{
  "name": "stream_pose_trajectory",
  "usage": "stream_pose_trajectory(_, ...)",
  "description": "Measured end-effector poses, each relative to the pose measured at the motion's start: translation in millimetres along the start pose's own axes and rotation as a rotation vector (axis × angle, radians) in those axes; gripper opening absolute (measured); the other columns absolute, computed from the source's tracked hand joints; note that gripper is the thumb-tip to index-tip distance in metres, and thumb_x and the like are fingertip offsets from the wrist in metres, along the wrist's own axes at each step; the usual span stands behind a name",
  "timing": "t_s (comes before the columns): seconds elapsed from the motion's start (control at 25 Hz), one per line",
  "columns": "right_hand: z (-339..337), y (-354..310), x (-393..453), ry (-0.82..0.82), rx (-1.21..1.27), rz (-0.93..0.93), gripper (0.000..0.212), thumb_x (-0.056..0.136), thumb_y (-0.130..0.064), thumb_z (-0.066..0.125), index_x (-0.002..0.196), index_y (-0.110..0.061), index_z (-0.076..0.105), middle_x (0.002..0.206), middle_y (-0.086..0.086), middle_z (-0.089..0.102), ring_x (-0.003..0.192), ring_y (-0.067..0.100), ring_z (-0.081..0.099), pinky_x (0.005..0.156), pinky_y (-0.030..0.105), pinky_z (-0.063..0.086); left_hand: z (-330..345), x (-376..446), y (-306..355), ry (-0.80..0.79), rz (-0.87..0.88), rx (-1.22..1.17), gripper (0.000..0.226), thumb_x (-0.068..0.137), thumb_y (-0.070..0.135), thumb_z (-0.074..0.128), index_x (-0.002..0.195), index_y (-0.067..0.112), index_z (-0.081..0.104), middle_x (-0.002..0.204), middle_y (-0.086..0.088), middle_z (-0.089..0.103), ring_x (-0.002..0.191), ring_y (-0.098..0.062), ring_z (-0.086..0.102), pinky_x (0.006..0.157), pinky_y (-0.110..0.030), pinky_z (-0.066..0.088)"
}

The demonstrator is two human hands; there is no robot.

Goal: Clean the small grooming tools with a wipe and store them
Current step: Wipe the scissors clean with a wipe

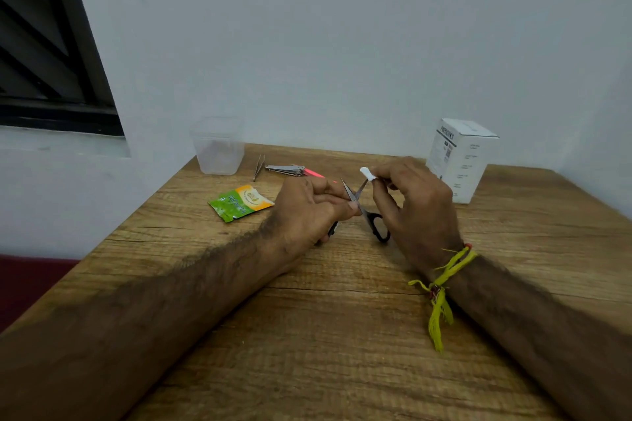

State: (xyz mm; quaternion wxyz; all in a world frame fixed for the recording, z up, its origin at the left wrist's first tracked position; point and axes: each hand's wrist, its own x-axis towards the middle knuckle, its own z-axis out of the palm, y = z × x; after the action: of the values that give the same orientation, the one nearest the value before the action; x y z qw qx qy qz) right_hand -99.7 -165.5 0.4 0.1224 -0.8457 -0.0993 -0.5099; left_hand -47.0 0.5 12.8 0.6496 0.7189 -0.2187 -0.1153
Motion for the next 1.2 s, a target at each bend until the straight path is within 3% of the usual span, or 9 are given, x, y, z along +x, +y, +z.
stream_pose_trajectory(0.16, 4, -6, 4, -0.066, -0.07, -0.041, 0.012, 0.091, -0.01, 0.062, 0.098, -0.004, 0.07, 0.091, 0.007, 0.065, 0.079, 0.024, 0.061, 0.066, 0.043, 0.052, -2, 4, 1, 0.003, 0.032, -0.01, 0.013, 0.083, 0.004, 0.076, 0.08, 0.015, 0.071, 0.081, -0.005, 0.078, 0.038, -0.005, 0.05, 0.039, -0.02, 0.038)
stream_pose_trajectory(0.36, 6, -8, 4, -0.121, 0.021, -0.01, 0.011, 0.091, -0.004, 0.064, 0.099, -0.004, 0.07, 0.089, 0.007, 0.063, 0.077, 0.022, 0.06, 0.067, 0.042, 0.051, -2, 5, -1, 0.008, 0.047, -0.024, 0.011, 0.083, 0.003, 0.076, 0.081, 0.012, 0.071, 0.081, -0.008, 0.077, 0.035, -0.005, 0.047, 0.038, -0.019, 0.036)
stream_pose_trajectory(0.8, 7, -10, 1, -0.105, 0.076, 0.02, 0.011, 0.089, -0.005, 0.067, 0.097, -0.005, 0.073, 0.085, 0.004, 0.067, 0.073, 0.017, 0.061, 0.067, 0.037, 0.051, -4, 5, -3, 0.022, 0.043, -0.057, 0.01, 0.081, 0.002, 0.077, 0.08, 0.011, 0.071, 0.067, -0.004, 0.073, 0.034, -0.007, 0.045, 0.037, -0.018, 0.034)
stream_pose_trajectory(0.88, 5, -10, 2, -0.091, 0.097, 0.045, 0.011, 0.088, -0.005, 0.068, 0.097, -0.006, 0.073, 0.084, 0.003, 0.067, 0.073, 0.017, 0.062, 0.067, 0.037, 0.052, -3, 5, -4, 0.024, 0.038, -0.048, 0.01, 0.081, 0.003, 0.078, 0.081, 0.011, 0.072, 0.073, -0.006, 0.075, 0.037, -0.009, 0.047, 0.038, -0.019, 0.035)
stream_pose_trajectory(1.2, 4, -13, 2, -0.098, 0.113, 0.053, 0.01, 0.085, -0.002, 0.071, 0.093, -0.006, 0.074, 0.083, 0.002, 0.068, 0.072, 0.014, 0.062, 0.069, 0.023, 0.049, -6, 7, -7, 0.01, 0.038, -0.05, 0.009, 0.082, 0.006, 0.078, 0.089, 0.007, 0.074, 0.078, -0.01, 0.076, 0.046, -0.016, 0.051, 0.039, -0.022, 0.038)
